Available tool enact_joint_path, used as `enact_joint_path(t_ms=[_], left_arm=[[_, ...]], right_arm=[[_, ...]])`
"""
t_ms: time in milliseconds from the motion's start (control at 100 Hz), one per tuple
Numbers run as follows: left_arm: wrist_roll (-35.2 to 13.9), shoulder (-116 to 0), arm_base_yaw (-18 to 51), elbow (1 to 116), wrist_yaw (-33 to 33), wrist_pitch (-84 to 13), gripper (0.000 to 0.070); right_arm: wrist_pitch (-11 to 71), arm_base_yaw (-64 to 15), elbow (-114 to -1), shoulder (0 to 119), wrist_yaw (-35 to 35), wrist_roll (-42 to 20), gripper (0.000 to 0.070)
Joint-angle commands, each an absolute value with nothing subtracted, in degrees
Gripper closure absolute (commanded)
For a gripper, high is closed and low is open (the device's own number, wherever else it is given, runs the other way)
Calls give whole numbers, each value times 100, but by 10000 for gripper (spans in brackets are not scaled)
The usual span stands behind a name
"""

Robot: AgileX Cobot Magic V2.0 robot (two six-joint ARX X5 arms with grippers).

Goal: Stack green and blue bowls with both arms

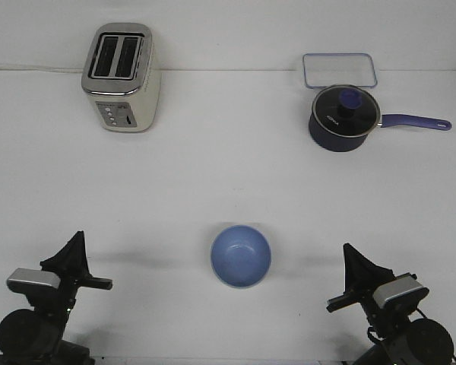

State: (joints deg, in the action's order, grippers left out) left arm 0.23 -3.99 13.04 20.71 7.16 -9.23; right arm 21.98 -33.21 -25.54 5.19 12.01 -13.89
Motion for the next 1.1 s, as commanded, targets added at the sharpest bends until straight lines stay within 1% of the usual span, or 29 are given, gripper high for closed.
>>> enact_joint_path(t_ms=[0,60,150,300,460,610,680,1090], left_arm=[[110,-307,1057,1865,355,-548,686],[115,-204,871,1586,161,-303,686],[154,-8,753,1225,148,-69,686],[237,-19,746,882,145,102,686],[257,-19,733,510,150,504,685],[226,-19,701,73,148,1227,685],[167,-19,687,80,145,1166,685],[172,-19,687,80,145,1194,685]], right_arm=[[2145,-3356,-2561,523,1203,-1356,700],[2145,-3356,-2561,523,1203,-1356,700],[2145,-3356,-2561,523,1203,-1356,700],[2137,-3356,-2561,523,1203,-1356,700],[2102,-3356,-2561,523,1203,-1356,700],[2099,-3356,-2561,523,1203,-1356,700],[2102,-3356,-2561,523,1203,-1356,700],[2102,-3356,-2561,523,1205,-1356,700]])
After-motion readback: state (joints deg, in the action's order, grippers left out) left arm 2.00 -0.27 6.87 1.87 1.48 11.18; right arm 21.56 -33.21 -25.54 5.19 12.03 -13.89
